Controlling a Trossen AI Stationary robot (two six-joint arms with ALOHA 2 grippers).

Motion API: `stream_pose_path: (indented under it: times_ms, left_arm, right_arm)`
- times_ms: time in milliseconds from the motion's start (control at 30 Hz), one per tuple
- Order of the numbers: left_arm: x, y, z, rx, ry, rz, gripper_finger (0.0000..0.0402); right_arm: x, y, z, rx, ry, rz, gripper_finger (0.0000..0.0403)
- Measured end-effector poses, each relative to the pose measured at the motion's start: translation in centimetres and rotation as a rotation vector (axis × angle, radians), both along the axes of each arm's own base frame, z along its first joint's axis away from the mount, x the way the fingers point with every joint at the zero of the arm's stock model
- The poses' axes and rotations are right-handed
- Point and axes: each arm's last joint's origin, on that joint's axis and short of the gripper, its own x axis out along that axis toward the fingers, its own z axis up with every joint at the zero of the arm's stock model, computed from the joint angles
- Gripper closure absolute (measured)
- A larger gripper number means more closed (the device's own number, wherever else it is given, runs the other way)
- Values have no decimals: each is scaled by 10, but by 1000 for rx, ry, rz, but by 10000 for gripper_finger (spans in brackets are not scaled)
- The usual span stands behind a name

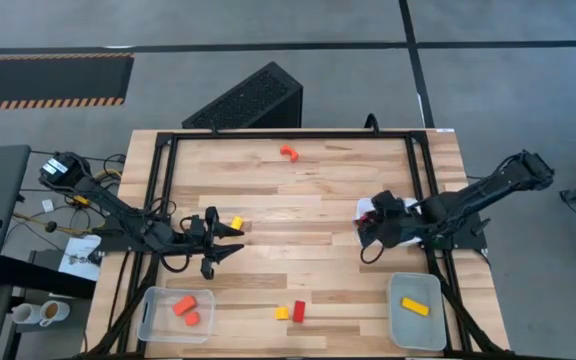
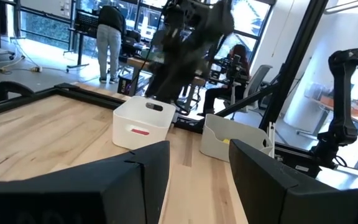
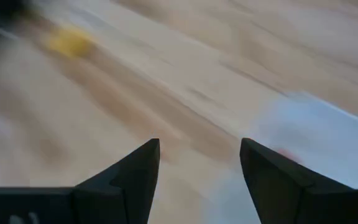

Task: Sort & place blocks by color
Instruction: Put the bottom yellow block into the gray bin

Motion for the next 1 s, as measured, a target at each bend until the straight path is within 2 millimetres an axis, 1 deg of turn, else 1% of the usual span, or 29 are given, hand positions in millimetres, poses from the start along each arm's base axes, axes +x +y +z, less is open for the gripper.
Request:
stream_pose_path:
  times_ms: [167,233,300,367,533,633,733,900,1000]
  left_arm:
    - [0,0,0,-1,1,15,249]
    - [0,1,0,-4,0,19,249]
    - [0,1,0,-4,2,19,249]
    - [0,1,0,-6,0,18,249]
    - [0,1,-1,5,11,22,249]
    - [0,1,-2,10,20,25,249]
    - [0,1,-3,15,28,29,249]
    - [0,1,-4,22,41,41,249]
    - [0,1,-5,23,43,41,249]
  right_arm:
    - [37,23,46,-107,-383,232,165]
    - [49,33,55,-176,-457,340,167]
    - [62,45,57,-239,-473,442,168]
    - [74,55,50,-298,-422,501,168]
    - [105,76,18,-433,-264,638,168]
    - [122,85,-1,-454,-180,689,168]
    - [140,85,-15,-424,-70,685,168]
    - [163,83,-34,-397,98,750,168]
    - [175,88,-47,-366,130,820,169]
